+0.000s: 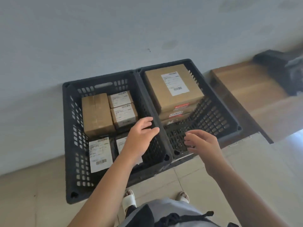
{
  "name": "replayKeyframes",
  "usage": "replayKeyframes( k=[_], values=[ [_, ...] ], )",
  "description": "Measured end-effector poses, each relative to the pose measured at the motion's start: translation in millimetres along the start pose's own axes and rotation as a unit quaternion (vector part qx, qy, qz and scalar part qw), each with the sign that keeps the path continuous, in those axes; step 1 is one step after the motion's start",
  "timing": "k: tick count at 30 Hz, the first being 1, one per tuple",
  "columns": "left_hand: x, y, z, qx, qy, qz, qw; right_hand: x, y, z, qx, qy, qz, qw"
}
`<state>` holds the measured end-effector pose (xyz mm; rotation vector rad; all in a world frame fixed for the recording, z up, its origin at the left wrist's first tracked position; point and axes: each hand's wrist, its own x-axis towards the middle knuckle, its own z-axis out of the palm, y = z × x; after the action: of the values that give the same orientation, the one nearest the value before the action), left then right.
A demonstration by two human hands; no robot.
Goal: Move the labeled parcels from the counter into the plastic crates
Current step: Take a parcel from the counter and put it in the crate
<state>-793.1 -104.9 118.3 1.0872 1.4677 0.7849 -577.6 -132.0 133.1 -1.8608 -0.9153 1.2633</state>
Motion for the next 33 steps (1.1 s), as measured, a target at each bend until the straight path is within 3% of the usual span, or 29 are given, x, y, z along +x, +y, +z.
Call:
replayKeyframes(
  k=[8,20,27,33],
  values=[
    [-8,51,182,-0.018,-0.129,-0.030,0.991,15,29,-166,0.164,0.071,0.015,0.984],
    [4,107,444,0.045,-0.290,-0.009,0.956,23,103,-389,0.315,0.230,0.003,0.921],
    [44,124,556,0.079,-0.338,-0.011,0.938,66,124,-472,0.350,0.286,0.016,0.892],
    [111,163,668,0.083,-0.345,-0.014,0.935,144,110,-567,0.327,0.293,0.021,0.898]
  ],
)
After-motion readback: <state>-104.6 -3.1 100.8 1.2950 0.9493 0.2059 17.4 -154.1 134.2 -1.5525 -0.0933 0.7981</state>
